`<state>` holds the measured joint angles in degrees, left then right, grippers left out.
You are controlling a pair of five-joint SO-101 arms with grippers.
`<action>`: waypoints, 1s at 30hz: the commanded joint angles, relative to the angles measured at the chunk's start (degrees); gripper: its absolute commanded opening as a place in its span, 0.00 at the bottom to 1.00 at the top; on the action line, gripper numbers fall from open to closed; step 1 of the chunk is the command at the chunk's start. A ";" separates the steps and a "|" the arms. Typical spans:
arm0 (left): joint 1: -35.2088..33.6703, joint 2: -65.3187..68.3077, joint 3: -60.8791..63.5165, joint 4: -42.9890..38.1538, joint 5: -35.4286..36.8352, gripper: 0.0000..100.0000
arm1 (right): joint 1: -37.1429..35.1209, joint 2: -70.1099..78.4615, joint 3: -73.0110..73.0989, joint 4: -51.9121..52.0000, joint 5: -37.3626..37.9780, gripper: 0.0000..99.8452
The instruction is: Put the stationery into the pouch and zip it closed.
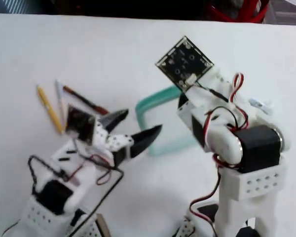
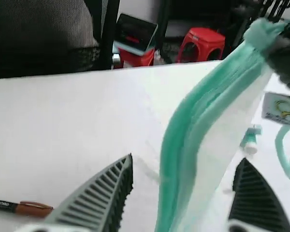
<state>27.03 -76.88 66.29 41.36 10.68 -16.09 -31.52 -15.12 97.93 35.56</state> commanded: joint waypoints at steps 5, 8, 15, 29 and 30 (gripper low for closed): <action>0.22 7.52 6.15 -19.96 -3.69 0.32 | 0.22 1.54 6.68 -4.70 0.44 0.02; 2.86 9.45 9.14 -25.76 -4.22 0.30 | 1.63 1.63 11.16 -7.87 0.53 0.02; 10.15 10.95 9.67 -31.47 -4.66 0.08 | 5.85 1.45 15.03 -12.26 0.44 0.02; 12.35 10.95 13.36 -37.63 -4.75 0.10 | 12.18 2.07 15.38 -12.00 0.09 0.02; 12.09 10.95 13.54 -37.63 -4.75 0.11 | 12.18 1.98 15.30 -12.00 0.09 0.02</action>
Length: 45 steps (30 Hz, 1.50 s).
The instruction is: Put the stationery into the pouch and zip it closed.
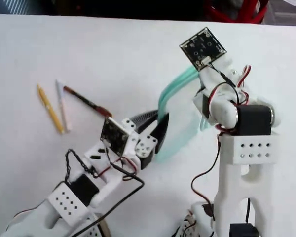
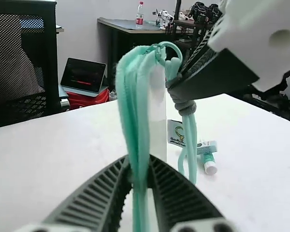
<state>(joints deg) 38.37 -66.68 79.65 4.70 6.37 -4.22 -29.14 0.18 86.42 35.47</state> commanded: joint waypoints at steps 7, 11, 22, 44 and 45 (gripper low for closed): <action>-3.56 1.01 0.35 -4.75 -2.46 0.02 | -6.64 -0.92 -1.41 3.03 0.70 0.02; -3.47 1.10 0.53 -4.57 -4.66 0.02 | -15.34 -0.92 -6.07 7.25 0.70 0.02; -4.00 0.75 2.73 -4.92 -4.92 0.02 | -21.41 -2.42 -10.55 12.09 0.62 0.02; -9.01 0.66 2.64 -7.38 -4.92 0.02 | -14.20 -8.13 -0.53 3.65 -0.09 0.02; -9.01 0.66 2.64 -7.38 -4.92 0.02 | -12.53 -8.13 -0.62 2.59 -2.11 0.02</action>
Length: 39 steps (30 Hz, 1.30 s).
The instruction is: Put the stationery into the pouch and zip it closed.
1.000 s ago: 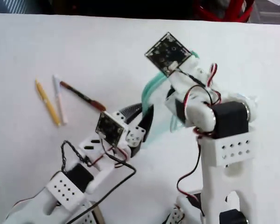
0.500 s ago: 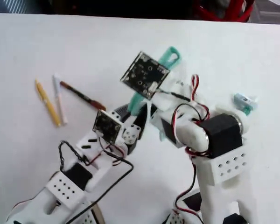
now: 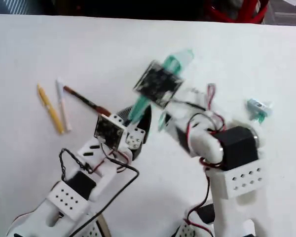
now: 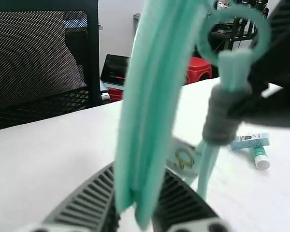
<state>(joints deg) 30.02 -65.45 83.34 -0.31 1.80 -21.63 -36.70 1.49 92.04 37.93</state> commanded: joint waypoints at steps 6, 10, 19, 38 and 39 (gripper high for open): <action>-0.75 -0.66 -1.05 -2.64 0.09 0.04 | 7.16 -0.57 -1.41 -4.09 -10.90 0.02; -0.57 -1.10 -0.97 -2.29 3.96 0.15 | 7.43 -0.48 3.08 -4.53 -11.34 0.02; 1.27 -12.88 -1.93 6.95 4.13 0.18 | 7.69 -0.48 11.43 -9.19 -15.03 0.02; 3.65 5.32 -2.11 -11.52 -3.25 0.01 | 7.25 -0.66 11.08 -8.04 -15.65 0.02; 2.59 7.08 -2.99 -12.48 -3.25 0.02 | 6.46 -0.57 11.08 -8.22 -15.65 0.02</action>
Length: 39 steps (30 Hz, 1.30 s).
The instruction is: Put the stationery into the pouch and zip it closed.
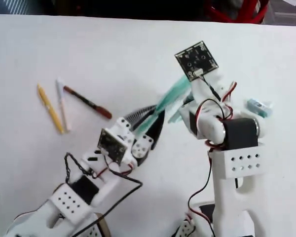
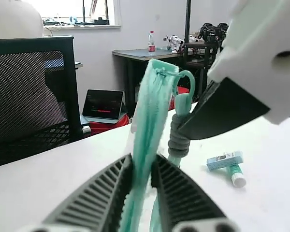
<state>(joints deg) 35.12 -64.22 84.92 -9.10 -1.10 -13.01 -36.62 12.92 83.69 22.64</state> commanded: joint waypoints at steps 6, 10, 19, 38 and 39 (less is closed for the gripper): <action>-5.85 1.71 -5.10 -2.81 -0.26 0.02 | -4.35 -0.22 -0.44 -0.48 -0.35 0.02; -4.26 -5.49 -5.10 5.36 -0.26 0.02 | -6.55 2.86 -1.58 -0.31 -0.09 0.02; -3.12 -10.24 -3.52 10.11 -0.26 0.02 | -4.70 4.44 -17.05 2.86 -7.65 0.16; -2.59 -10.33 -1.05 10.02 -0.26 0.02 | -8.22 -12.79 24.18 -33.10 -5.19 0.31; -2.42 -10.33 -0.79 10.02 -0.26 0.02 | -7.69 -12.53 25.67 -34.86 -5.10 0.31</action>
<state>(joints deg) 31.60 -73.19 84.13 0.92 -1.01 -22.24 -47.43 35.34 55.38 18.15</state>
